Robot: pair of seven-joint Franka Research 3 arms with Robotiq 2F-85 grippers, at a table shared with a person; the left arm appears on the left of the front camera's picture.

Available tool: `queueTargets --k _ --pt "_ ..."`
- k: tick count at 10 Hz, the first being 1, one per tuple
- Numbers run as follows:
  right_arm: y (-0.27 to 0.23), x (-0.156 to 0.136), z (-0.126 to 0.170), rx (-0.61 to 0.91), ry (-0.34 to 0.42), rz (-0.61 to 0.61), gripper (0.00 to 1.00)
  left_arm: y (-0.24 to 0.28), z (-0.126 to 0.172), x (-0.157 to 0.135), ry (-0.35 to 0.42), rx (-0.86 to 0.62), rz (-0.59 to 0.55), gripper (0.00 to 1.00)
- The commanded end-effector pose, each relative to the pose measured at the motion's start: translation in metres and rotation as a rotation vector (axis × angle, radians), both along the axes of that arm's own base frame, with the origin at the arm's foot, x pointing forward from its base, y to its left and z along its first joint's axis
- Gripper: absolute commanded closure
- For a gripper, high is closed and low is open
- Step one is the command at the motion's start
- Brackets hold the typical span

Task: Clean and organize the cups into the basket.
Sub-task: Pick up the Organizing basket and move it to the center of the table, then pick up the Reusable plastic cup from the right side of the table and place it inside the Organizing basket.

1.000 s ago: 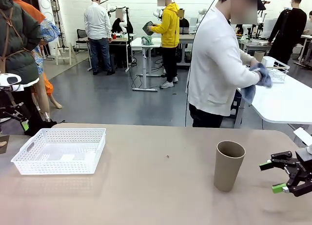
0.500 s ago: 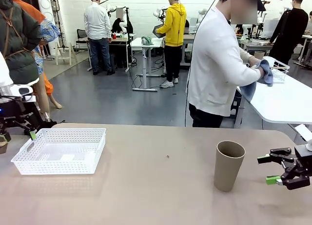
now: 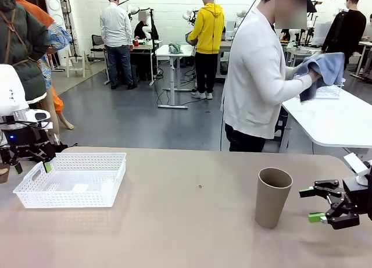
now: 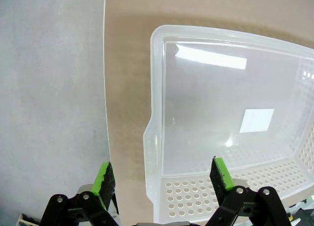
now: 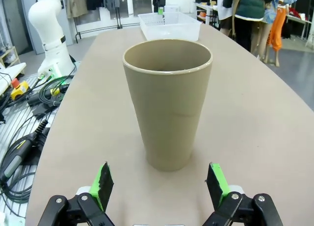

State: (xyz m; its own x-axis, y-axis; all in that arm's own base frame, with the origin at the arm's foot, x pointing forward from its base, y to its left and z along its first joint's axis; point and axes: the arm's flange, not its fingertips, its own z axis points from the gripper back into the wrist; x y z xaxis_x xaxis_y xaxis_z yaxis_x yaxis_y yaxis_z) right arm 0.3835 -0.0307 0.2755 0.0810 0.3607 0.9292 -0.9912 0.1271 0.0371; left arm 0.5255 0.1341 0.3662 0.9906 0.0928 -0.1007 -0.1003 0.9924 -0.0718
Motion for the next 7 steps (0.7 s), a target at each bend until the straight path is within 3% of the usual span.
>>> queueTargets --k 1,5,7 --pt "0.008 0.004 -0.011 0.005 -0.039 -0.031 0.00 0.003 0.000 0.000 -0.016 0.016 -0.012 0.00" --pt "0.011 0.008 -0.014 0.046 -0.085 -0.072 0.00 -0.007 -0.003 -0.015 -0.042 0.050 -0.097 0.00" --pt "0.023 0.012 -0.023 0.047 -0.044 -0.035 0.00 -0.011 -0.007 -0.019 -0.045 0.073 -0.118 0.00"
